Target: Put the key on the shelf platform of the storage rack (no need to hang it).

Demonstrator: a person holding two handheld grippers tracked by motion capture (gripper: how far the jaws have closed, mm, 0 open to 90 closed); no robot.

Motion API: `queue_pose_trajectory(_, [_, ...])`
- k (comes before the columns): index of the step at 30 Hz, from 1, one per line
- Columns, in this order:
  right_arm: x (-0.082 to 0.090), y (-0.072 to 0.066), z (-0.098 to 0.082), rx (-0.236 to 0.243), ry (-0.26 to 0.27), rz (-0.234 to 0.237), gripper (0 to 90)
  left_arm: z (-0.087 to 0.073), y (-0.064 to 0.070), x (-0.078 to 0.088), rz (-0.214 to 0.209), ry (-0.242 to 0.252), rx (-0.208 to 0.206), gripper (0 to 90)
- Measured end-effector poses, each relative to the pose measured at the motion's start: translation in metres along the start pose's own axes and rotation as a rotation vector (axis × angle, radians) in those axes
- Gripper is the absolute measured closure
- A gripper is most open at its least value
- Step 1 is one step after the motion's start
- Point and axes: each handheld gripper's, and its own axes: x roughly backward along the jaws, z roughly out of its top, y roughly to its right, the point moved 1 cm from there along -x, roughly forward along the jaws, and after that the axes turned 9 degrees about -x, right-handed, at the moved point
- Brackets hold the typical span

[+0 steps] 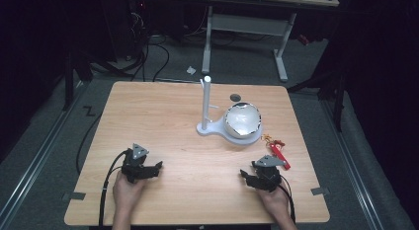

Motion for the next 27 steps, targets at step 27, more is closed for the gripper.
queue_pose_trajectory(27, [-0.0003,0.0007,0.0003,-0.008,-0.004,-0.014,34.9,0.0001,-0.0001,0.0,-0.001,0.0,0.001,20.4])
